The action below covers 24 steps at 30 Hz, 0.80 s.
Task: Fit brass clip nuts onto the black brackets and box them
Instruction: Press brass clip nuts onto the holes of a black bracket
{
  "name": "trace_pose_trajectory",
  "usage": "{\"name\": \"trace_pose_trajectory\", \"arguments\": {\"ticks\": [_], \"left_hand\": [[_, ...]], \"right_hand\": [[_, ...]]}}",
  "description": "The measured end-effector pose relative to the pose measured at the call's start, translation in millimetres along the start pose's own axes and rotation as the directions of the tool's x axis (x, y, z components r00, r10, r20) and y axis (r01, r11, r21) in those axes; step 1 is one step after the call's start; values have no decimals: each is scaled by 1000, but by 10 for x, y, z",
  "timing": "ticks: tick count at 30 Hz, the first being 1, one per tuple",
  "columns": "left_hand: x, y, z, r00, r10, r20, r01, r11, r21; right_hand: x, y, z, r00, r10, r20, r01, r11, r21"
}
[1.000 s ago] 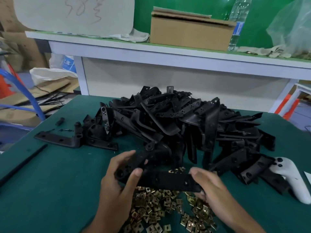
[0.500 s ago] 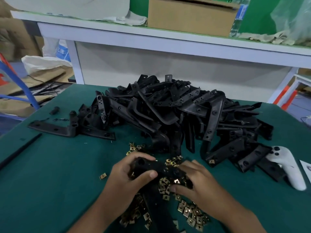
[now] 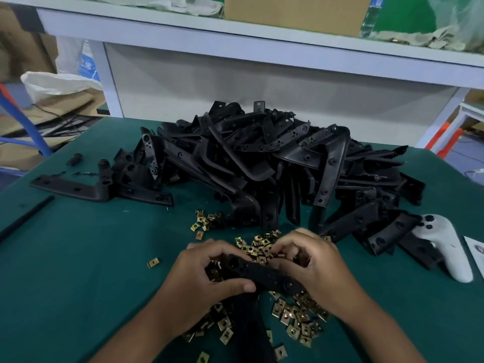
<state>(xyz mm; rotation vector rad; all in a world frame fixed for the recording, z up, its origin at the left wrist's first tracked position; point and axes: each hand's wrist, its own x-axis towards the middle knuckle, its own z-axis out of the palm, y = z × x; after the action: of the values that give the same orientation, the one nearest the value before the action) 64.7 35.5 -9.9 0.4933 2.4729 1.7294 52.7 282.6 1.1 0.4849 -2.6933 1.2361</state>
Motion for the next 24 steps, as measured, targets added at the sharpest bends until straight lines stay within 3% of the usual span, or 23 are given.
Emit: {"name": "trace_pose_trajectory", "arguments": {"ticks": [4,9,13,18,24], "left_hand": [[-3,-13,-16,1000,20,8,-21,981,192],[1,-34,-7,999,18,48,-28,976,216],[2,-54,-12,997,10,80,-28,974,224],[20,-51,-16,998,9,61,-18,988,153],[48,-31,-30,994,76,83,-76,997,-8]], "right_hand": [[7,8,-23,998,55,10,-55,997,60],[10,-67,-44,987,161,28,-162,937,310],[26,-110,-93,965,244,97,-257,802,539],[21,-176,-83,916,298,268,-390,508,768],[7,-243,-48,898,305,318,-440,595,673]]}}
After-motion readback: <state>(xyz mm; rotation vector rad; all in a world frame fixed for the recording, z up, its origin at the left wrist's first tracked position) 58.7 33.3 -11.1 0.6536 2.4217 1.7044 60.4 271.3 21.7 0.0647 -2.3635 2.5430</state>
